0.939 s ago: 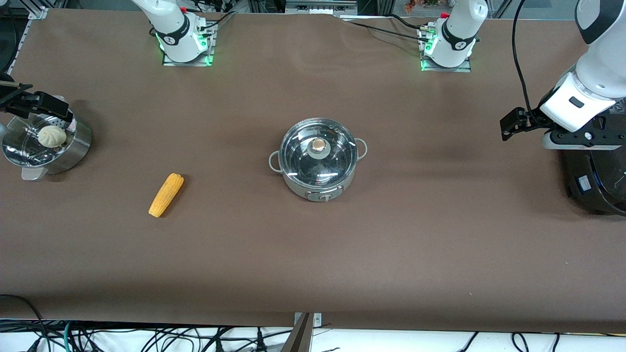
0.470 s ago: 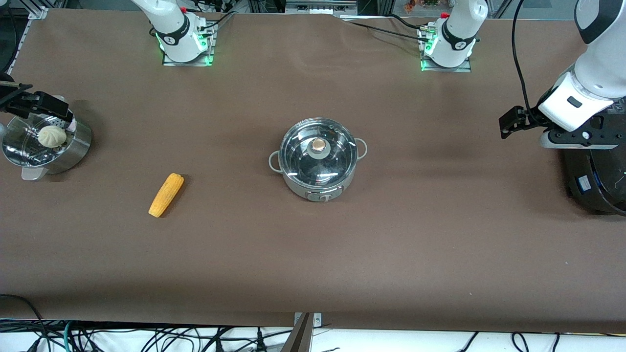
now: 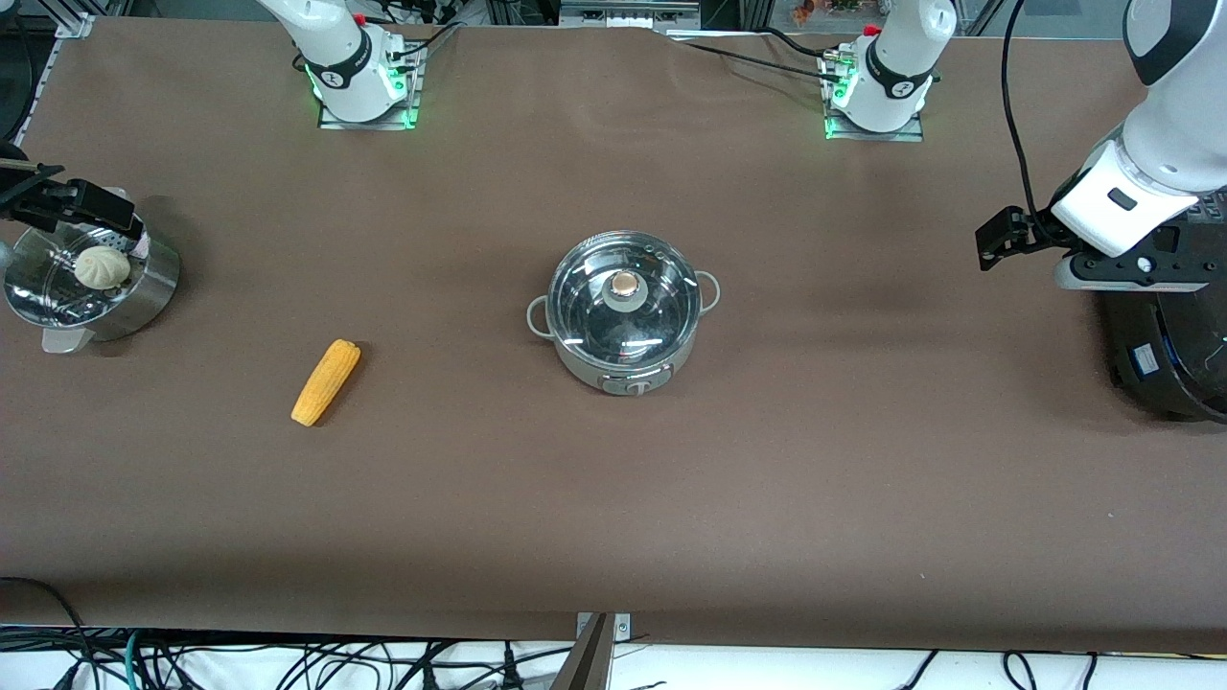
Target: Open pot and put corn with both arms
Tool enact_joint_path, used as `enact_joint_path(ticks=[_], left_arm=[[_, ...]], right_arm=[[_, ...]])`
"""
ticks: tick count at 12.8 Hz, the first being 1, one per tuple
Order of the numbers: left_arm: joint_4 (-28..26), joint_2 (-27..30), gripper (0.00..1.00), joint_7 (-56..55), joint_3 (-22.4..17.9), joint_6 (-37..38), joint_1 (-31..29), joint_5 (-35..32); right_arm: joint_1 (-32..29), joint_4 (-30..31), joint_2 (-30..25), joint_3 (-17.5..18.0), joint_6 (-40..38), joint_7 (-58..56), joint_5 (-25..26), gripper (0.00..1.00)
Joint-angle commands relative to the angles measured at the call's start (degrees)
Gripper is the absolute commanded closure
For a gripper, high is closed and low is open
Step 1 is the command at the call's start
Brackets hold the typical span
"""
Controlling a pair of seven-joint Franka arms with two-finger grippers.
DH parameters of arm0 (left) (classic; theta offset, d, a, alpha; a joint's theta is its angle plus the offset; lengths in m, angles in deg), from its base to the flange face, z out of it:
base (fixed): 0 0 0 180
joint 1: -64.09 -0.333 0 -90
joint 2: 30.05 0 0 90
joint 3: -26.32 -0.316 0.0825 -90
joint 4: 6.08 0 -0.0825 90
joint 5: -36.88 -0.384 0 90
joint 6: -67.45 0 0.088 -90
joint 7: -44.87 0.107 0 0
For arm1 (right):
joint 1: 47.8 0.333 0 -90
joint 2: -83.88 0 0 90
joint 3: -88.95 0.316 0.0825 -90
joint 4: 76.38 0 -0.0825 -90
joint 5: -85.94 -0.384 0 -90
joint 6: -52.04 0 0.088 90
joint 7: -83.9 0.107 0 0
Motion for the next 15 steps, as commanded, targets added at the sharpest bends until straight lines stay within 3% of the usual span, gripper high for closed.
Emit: enact_joint_path(ticks=[1,15], left_arm=[[1.8,-0.7,0.00,1.1,0.0,2.0,-0.1,0.7],[1.8,-1.1,0.00,1.1,-0.1,2.5,1.6,1.5]], right_arm=[[-1.0,-1.5,0.5,0.8,-0.4,-1.0,0.3,0.00],[-1.0,-1.5,0.5,0.8,-0.4,-0.9,0.3,0.00]])
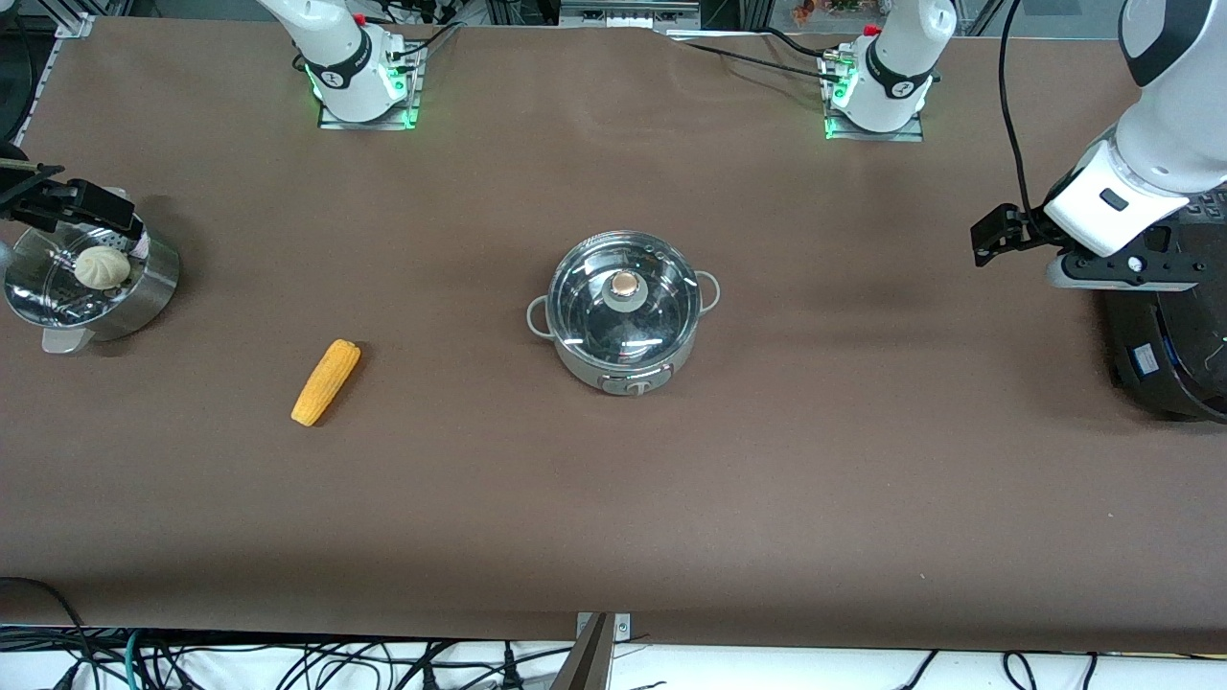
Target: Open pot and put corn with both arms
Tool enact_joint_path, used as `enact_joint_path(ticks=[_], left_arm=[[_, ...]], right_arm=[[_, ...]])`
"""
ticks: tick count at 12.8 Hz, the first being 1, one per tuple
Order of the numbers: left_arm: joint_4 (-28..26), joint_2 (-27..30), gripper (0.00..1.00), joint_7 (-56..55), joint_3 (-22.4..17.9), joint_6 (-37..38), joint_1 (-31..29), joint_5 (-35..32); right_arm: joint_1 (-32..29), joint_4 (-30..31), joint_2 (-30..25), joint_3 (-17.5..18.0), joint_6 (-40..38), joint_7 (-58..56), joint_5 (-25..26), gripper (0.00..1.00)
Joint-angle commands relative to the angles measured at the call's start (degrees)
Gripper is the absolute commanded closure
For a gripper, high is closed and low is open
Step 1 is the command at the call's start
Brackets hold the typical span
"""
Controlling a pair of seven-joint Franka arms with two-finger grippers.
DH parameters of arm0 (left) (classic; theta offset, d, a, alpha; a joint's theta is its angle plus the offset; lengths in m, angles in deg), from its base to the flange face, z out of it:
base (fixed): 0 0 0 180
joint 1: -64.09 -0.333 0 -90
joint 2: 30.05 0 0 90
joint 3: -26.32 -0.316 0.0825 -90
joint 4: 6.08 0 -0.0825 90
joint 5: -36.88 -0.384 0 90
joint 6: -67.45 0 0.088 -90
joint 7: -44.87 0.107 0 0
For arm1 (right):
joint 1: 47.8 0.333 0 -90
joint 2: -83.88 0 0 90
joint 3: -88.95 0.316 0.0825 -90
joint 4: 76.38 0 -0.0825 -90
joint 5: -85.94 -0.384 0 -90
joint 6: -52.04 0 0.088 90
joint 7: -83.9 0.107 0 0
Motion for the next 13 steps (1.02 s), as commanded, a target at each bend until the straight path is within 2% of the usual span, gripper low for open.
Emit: enact_joint_path(ticks=[1,3,5,7,10,11,13], left_arm=[[1.9,-1.2,0.00,1.0,0.0,1.3,2.1,1.4],[1.9,-1.6,0.00,-1.9,0.4,1.2,7.5,1.6],[3.9,-5.3,0.00,-9.8,0.5,0.7,15.3,1.8],[12.0,-13.7,0.00,-17.3,0.5,0.7,23.2,1.7],[23.9,-26.8,0.00,-33.9,0.5,-0.4,31.8,1.6],[25.6,-29.6,0.00,-36.7,0.5,-2.2,33.3,1.8],[24.8,-32.6,0.00,-39.1,0.5,-10.3,34.7,3.9]], right_arm=[[-1.0,-1.5,0.5,0.8,-0.4,-0.9,0.3,0.00],[-1.0,-1.6,0.5,0.8,-0.4,-0.6,0.3,0.00],[-1.0,-1.1,1.2,0.8,0.1,0.1,0.2,0.00],[-1.1,-1.4,6.2,0.8,-0.2,-1.4,0.0,0.00],[-0.9,-0.5,13.3,0.8,4.6,-0.5,-5.1,0.00],[-0.7,0.1,16.0,0.9,8.1,-0.1,-5.9,0.00],[0.3,1.4,21.7,1.0,14.3,2.7,-7.2,0.00]])
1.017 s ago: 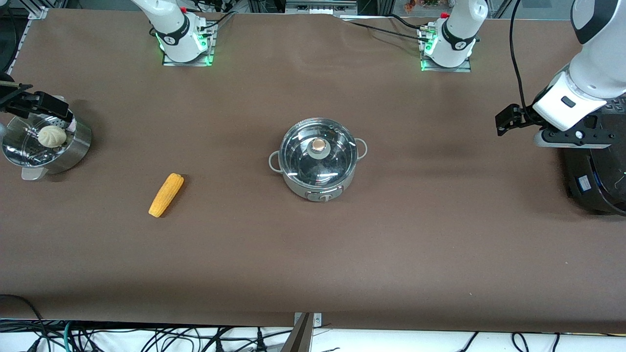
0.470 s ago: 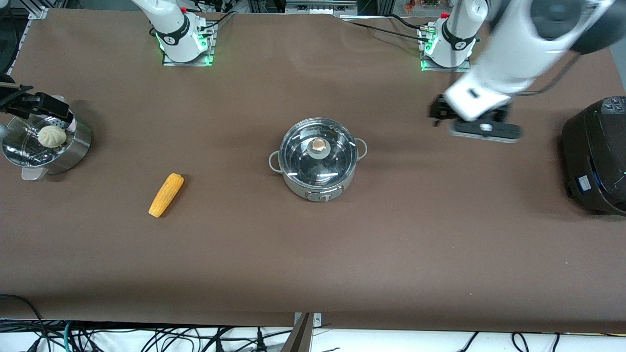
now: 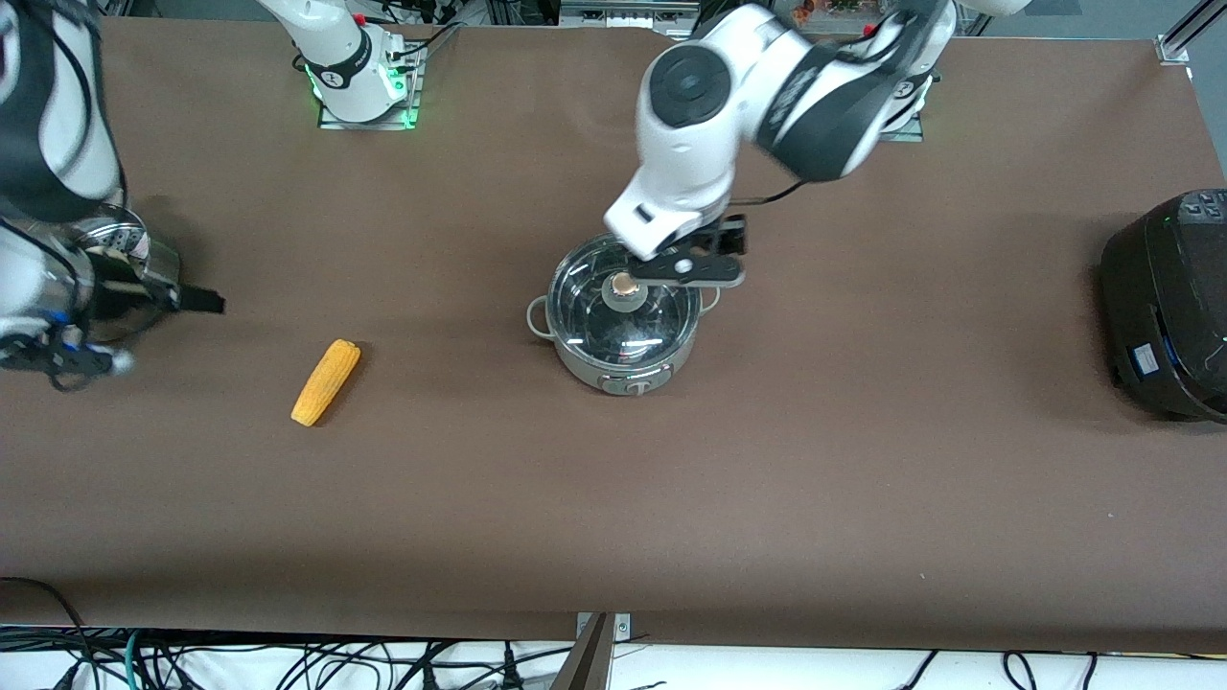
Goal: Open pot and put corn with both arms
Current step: 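Reach the left gripper to the lid knob while the right gripper reaches the corn, then grasp the lid knob with the left gripper while the right gripper grasps the corn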
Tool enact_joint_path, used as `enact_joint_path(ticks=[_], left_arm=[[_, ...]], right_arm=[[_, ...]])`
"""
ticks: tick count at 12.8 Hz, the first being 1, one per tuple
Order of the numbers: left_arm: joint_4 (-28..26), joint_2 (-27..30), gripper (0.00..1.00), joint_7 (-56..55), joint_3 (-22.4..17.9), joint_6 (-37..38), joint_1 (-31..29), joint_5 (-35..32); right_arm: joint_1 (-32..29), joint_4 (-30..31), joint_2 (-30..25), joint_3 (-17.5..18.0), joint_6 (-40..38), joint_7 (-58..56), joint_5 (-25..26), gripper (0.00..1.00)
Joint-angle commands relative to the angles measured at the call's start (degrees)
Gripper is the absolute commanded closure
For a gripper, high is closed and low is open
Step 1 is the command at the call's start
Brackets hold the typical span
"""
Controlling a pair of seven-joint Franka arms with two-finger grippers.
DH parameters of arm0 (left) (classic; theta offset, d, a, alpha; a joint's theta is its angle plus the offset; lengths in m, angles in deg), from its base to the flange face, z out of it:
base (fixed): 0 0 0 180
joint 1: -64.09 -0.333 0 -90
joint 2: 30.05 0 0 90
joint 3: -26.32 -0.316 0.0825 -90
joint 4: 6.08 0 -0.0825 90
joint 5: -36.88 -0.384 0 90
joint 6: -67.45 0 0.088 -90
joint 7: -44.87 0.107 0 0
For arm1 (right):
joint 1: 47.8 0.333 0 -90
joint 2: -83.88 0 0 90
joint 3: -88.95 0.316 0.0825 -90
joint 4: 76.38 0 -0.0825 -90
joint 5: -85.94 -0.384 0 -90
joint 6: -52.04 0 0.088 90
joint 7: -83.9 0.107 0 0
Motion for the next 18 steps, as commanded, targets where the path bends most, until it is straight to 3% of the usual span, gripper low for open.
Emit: enact_joint_path(ticks=[1,4,8,9,10,11,12,13,14,15,16,18], left_arm=[[3.7,-6.2,0.00,-0.9,-0.9,-6.7,1.0,2.3],[1.8,-8.4,0.00,-0.7,-0.9,-7.8,3.7,1.7],[0.8,-8.5,0.02,1.5,-0.9,-7.4,3.8,2.3],[0.8,-8.4,0.20,4.4,-0.9,-7.3,3.6,2.2],[0.8,-8.1,0.58,8.0,-0.9,-7.1,3.2,2.5],[0.8,-8.0,0.82,10.0,-0.9,-5.7,3.0,2.5],[0.9,-7.8,1.00,10.1,-0.9,-4.8,3.0,2.6],[0.9,-7.8,1.00,10.0,-0.8,-4.7,3.0,2.6],[1.4,-7.6,1.00,9.9,-0.9,-4.4,2.9,3.2],[2.1,-7.1,1.00,9.7,-1.0,-2.5,2.7,5.4],[2.6,-5.4,1.00,9.5,-1.1,0.6,1.6,7.4],[6.6,-2.8,1.00,9.9,-1.1,10.6,-2.4,7.6]], right_arm=[[0.9,1.7,6.2,0.6,7.2,3.8,-2.5,0.00],[3.0,6.6,10.8,0.6,19.4,7.2,-2.8,0.00],[3.9,8.5,15.2,0.6,26.4,7.4,-2.8,0.00],[3.9,9.6,15.5,0.6,28.0,6.8,-2.8,0.00],[3.8,10.7,15.9,0.6,29.5,6.6,-2.8,0.00],[3.8,11.6,16.2,0.6,30.9,6.5,-2.7,0.00],[3.7,12.3,16.2,0.6,32.2,6.5,-2.7,0.00],[3.7,13.2,16.3,0.6,33.0,6.4,-2.8,0.02],[3.7,13.4,16.3,0.6,32.8,5.9,-2.7,0.41],[3.8,13.4,16.3,0.6,32.3,4.5,-2.7,0.90],[3.8,13.2,16.2,0.6,31.6,2.8,-2.7,1.00],[3.6,12.7,15.7,0.6,29.5,-0.4,-2.6,1.00]])
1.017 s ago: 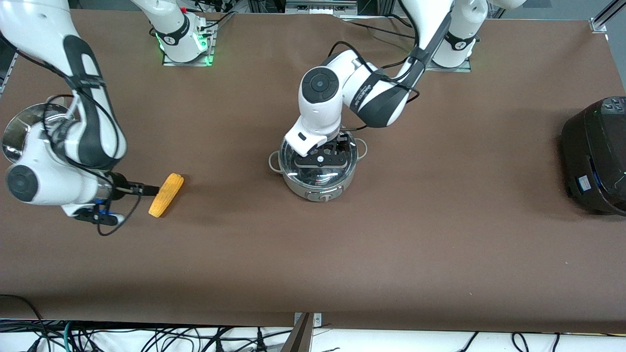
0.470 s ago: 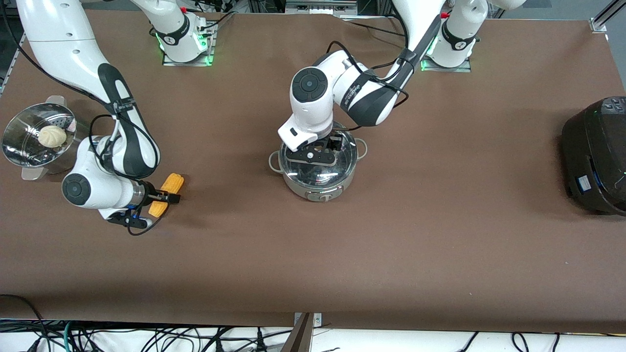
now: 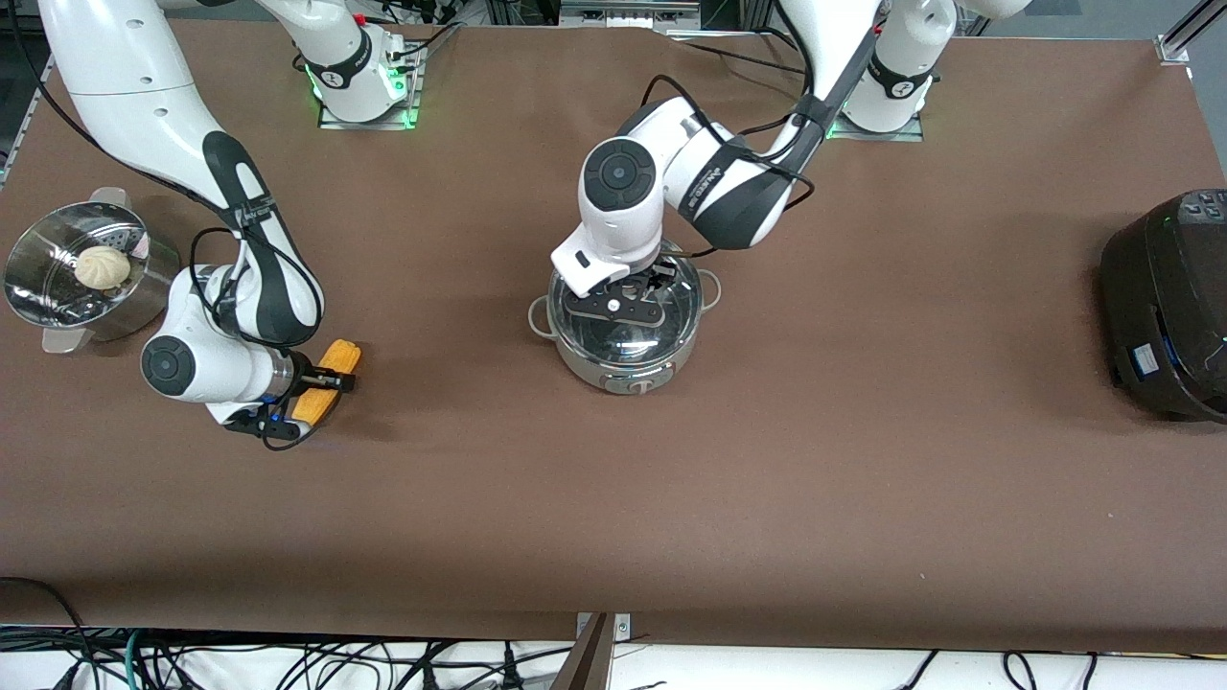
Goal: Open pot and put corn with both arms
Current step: 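Grasp the lid knob with the left gripper while the right gripper grasps the corn, then lift the lid aside with the left gripper while the right gripper carries corn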
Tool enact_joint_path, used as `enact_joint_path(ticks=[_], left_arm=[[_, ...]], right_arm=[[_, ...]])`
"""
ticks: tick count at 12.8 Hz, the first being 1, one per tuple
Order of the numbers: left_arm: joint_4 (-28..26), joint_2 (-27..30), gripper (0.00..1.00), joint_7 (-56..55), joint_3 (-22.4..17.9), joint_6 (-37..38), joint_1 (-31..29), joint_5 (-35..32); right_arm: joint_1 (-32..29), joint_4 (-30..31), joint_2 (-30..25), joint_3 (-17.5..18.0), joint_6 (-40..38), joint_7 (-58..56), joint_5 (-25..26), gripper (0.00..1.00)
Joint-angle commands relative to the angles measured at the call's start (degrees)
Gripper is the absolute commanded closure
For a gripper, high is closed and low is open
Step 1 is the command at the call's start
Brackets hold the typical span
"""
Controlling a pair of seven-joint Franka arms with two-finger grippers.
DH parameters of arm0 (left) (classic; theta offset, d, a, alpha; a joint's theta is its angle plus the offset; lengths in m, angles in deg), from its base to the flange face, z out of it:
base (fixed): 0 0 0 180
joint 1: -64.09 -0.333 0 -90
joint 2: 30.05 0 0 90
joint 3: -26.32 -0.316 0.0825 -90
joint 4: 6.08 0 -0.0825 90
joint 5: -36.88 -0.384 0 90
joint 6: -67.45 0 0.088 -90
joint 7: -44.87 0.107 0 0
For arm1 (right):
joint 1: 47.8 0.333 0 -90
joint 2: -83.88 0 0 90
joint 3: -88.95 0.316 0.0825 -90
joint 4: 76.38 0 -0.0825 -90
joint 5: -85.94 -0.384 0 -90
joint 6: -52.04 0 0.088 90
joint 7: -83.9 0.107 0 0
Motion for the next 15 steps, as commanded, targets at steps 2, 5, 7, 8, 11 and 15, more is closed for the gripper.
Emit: enact_joint_path(ticks=[2,5,7,8,11,15], left_arm=[[6.2,6.6,1.00,2.2,-0.3,17.5,-8.5,1.2],[5.8,10.7,1.00,12.0,-0.2,23.5,-18.2,-2.1],[3.7,11.7,1.00,27.2,-0.1,27.0,-25.8,-7.2],[2.4,11.4,1.00,34.4,-0.1,26.4,-29.5,-8.6],[-9.7,9.9,1.00,44.9,-0.1,9.1,-37.4,-8.8],[-30.6,9.7,1.00,46.7,-0.1,-16.3,-38.5,-10.2]], right_arm=[[0.1,0.0,-7.0,0.7,-7.6,-4.0,0.0,1.00],[2.1,-3.8,-17.4,7.6,-17.4,-3.6,3.3,1.00],[5.1,-11.1,-18.0,13.5,-23.9,0.4,3.7,1.00],[9.2,-15.1,-17.0,14.8,-25.5,5.7,4.2,1.00],[20.6,-24.1,-9.4,14.7,-25.1,19.3,4.9,1.00],[27.1,-30.3,0.4,14.7,-19.9,23.0,5.7,1.00]])
